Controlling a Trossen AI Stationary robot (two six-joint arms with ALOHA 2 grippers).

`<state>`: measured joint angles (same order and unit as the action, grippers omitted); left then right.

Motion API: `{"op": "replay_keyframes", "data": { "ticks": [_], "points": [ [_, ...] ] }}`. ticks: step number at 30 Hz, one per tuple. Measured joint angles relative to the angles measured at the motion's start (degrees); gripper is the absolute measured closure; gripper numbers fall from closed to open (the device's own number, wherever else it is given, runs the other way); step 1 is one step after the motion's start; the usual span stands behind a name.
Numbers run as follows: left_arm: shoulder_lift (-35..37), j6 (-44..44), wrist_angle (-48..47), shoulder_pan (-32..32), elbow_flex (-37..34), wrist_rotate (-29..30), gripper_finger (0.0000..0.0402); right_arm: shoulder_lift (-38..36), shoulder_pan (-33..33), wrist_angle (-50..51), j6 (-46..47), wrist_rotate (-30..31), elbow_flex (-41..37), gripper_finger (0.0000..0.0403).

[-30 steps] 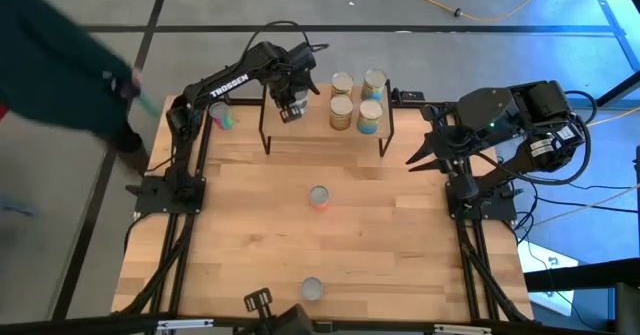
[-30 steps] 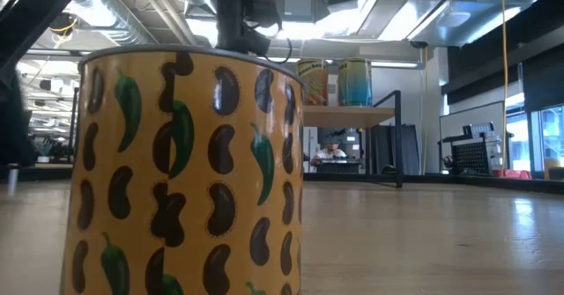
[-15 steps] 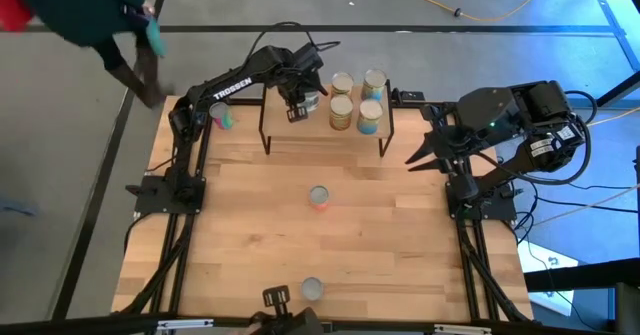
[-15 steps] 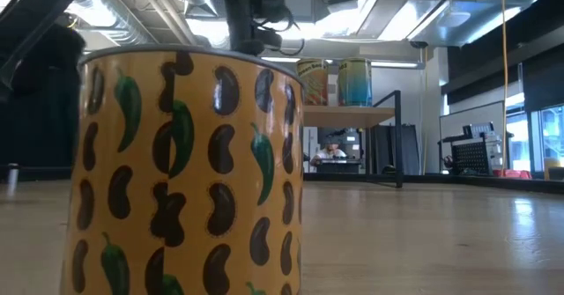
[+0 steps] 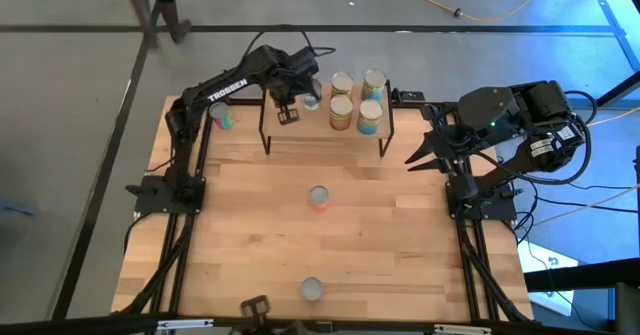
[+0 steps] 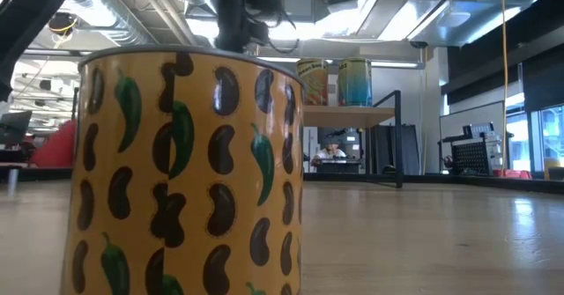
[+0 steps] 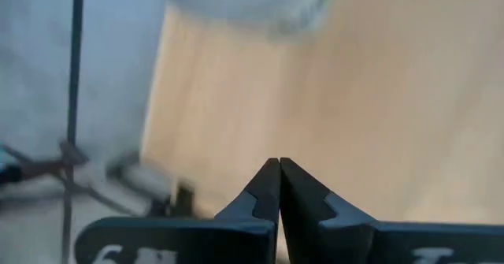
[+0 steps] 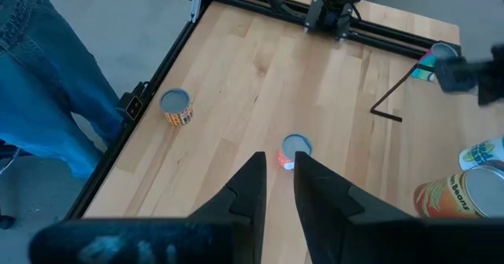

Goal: Pick and place cans onto a shelf
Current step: Put the canned chicken soup on the shelf

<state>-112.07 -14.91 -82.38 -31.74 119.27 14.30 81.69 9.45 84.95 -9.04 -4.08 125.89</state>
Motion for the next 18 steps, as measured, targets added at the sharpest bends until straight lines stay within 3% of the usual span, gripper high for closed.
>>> {"op": "replay_keyframes", "data": {
  "ticks": [5, 8, 18],
  "points": [
    [3.8, 12.7, -8.1, 0.3, 0.6, 0.0, 0.0401, 0.0, 0.0, 0.0, 0.0, 0.0, 0.0, 0.0334],
    [6.3, 19.2, -7.4, 0.1, 0.6, 0.4, 0.0401, 0.0, 0.0, 0.1, 0.0, 0.0, 0.0, 0.0334],
    [12.9, 30.5, -7.6, -6.9, -0.9, 1.1, 0.0401, 0.0, 0.0, 0.2, -0.2, 0.0, 0.0, 0.0334]
  ]
}}
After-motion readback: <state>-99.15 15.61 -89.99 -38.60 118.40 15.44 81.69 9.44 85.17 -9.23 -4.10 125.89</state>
